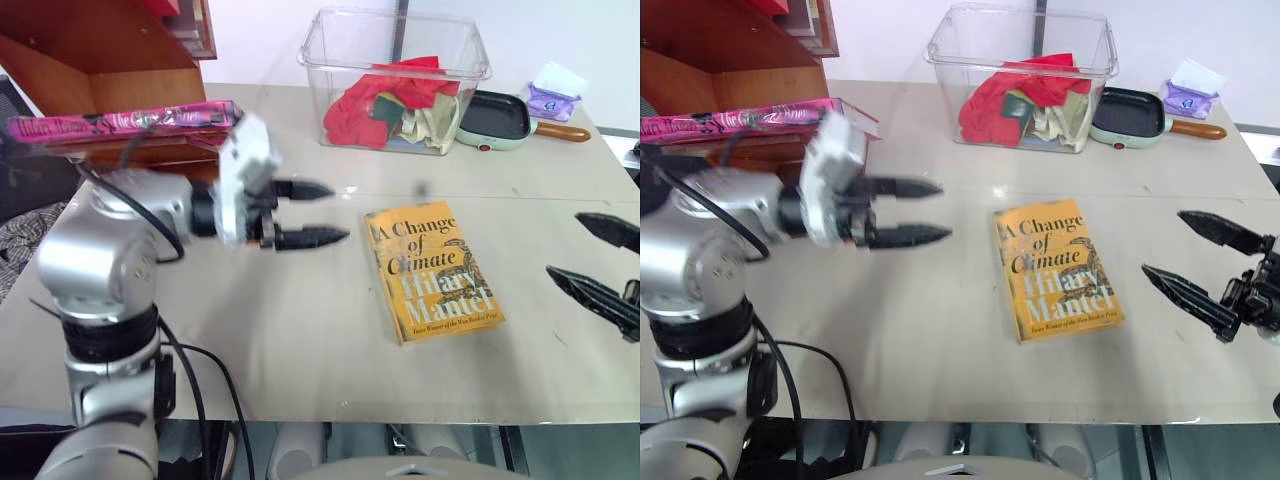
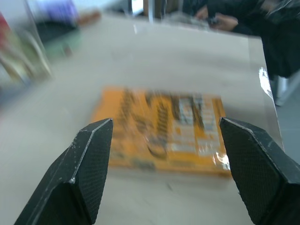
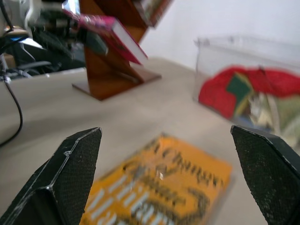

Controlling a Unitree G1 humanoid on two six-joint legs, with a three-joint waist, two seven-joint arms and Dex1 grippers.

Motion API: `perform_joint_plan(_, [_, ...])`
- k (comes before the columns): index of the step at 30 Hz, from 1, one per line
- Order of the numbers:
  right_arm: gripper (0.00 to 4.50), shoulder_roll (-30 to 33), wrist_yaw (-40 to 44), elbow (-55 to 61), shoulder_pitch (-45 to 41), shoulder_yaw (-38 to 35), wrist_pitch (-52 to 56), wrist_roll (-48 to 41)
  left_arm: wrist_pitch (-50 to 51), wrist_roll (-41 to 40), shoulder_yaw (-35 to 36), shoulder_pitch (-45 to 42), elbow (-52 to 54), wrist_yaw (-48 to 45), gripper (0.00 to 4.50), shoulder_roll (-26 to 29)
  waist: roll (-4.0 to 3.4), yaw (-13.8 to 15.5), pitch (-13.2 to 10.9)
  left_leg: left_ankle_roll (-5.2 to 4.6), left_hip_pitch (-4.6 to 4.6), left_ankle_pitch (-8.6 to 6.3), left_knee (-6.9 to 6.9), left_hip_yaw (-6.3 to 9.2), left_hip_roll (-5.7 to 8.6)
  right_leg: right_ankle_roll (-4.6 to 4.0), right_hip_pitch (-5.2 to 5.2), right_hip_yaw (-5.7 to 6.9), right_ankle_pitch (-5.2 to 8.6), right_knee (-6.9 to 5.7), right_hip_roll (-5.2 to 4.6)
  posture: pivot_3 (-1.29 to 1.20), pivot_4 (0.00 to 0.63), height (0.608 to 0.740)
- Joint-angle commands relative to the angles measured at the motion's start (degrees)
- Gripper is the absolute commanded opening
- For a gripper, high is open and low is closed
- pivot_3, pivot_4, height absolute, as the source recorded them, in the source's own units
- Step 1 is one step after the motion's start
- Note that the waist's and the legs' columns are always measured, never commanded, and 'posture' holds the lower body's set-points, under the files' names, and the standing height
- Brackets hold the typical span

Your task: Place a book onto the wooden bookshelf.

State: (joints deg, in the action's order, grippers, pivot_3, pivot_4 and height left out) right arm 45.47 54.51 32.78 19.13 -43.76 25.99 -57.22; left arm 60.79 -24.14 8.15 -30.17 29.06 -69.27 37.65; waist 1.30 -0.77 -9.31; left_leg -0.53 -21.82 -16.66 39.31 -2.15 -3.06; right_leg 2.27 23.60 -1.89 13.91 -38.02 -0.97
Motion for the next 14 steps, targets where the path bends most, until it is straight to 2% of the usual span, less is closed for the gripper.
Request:
perform_joint_plan(1, [4.50, -0.7, 1.8, 1.0, 4.5, -3.4, -1.5, 3.8, -10.3, 1.4, -1.6, 7.0, 0.8, 2.0, 3.69, 1.3, 0.02, 0.2, 0.0, 0.00, -0.05, 0.00, 0.00, -0.03, 0.02, 0.01, 0.02, 0.04, 0.00, 0.06, -0.01, 0.00, 0.150, 0.714])
perform_joint_plan(3, [4.50, -1.8, 2.2, -0.2, 8.4, -4.7, -2.8, 7.7, -13.6, 1.7, -0.1, 14.1, 0.7, 4.7, 3.69, 0.4, 0.00, 0.3, 0.0, -0.01, -0.02, -0.01, 0.01, -0.11, 0.04, 0.01, 0.01, 0.01, 0.00, 0.07, -0.02, 0.00, 0.150, 0.714])
perform_joint_plan(7, [4.50, -3.1, 5.4, -4.6, 14.9, -4.4, -8.8, 17.4, -22.1, 2.8, 5.4, 28.6, -1.0, 4.8, 3.69, 3.2, 0.10, 0.2, 0.1, -0.05, 0.02, -0.03, -0.02, -0.27, 0.01, -0.06, 0.01, -0.03, 0.05, 0.07, -0.02, 0.00, 0.150, 0.714])
perform_joint_plan(14, [4.50, -2.6, 8.0, -10.6, 13.7, -2.1, -12.1, 20.8, -26.1, 0.5, 9.7, 35.4, -3.6, 5.6, 3.69, 6.2, 0.11, 0.3, 0.3, -0.06, 0.19, -0.02, 0.01, -0.48, -0.09, -0.14, -0.02, -0.18, 0.16, 0.04, -0.03, 0.00, 0.150, 0.714])
